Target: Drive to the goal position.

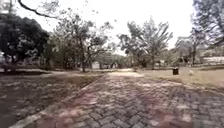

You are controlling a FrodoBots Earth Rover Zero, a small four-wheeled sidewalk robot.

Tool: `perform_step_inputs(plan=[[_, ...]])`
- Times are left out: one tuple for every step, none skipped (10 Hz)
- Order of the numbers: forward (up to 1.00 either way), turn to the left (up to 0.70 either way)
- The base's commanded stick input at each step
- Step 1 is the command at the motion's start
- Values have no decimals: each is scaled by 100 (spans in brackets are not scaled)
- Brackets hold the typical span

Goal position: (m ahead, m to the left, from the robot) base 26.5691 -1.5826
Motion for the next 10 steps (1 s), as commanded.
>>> perform_step_inputs(plan=[[70,0],[70,0],[70,0],[70,0],[70,0],[70,0],[70,0],[70,0],[70,0],[70,0]])
